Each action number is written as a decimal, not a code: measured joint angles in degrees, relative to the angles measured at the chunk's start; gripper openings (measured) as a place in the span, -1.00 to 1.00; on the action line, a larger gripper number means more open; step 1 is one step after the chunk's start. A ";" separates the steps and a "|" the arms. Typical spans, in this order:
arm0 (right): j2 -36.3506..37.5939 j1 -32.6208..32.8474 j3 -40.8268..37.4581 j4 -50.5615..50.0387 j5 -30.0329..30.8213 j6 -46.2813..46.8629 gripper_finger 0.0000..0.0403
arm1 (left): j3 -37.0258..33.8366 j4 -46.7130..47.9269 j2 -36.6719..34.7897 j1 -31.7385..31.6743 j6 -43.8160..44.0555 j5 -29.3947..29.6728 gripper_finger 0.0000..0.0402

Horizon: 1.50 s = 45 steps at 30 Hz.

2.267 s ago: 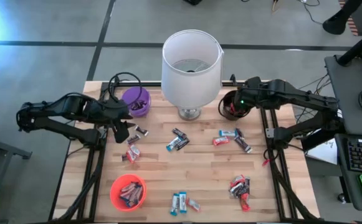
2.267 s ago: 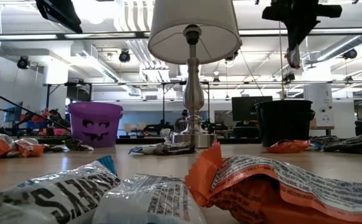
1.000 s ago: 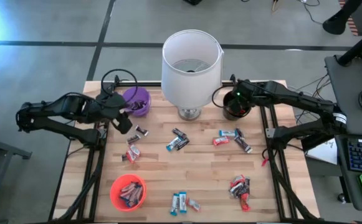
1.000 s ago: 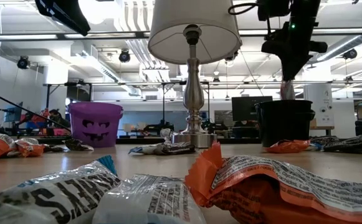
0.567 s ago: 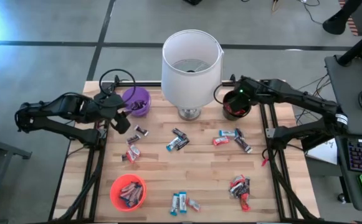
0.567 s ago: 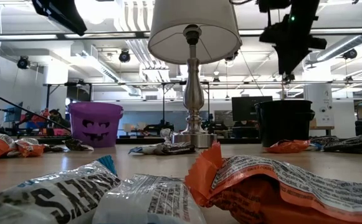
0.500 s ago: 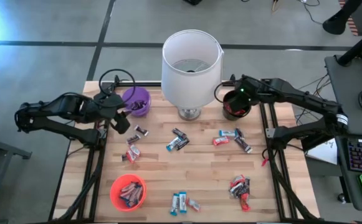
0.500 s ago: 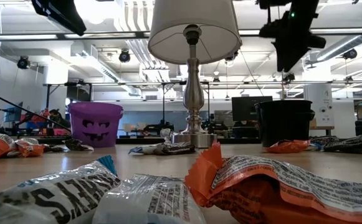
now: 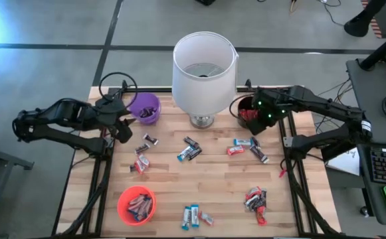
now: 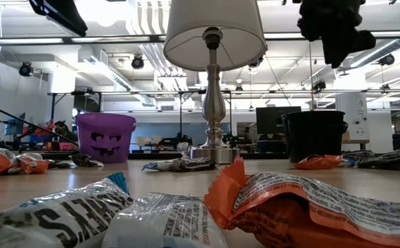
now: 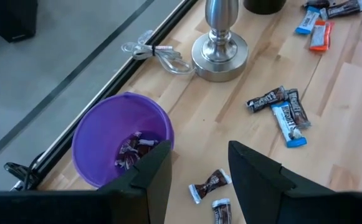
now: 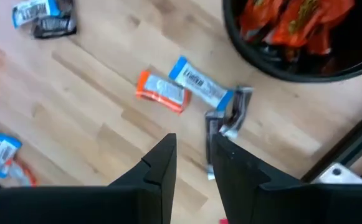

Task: Organize candy in baskets
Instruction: Put the brown chocolate bar into the purple bucket

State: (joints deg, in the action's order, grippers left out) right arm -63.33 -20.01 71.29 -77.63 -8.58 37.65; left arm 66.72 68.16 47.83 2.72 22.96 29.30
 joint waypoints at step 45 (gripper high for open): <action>-11.02 24.77 -25.83 13.82 4.57 17.17 -0.08 | 0.00 3.04 -7.53 0.04 -2.53 -8.04 -0.31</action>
State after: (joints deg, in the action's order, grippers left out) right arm -74.35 4.75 45.46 -63.81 -4.01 54.82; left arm 66.72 71.20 40.29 2.76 20.43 21.26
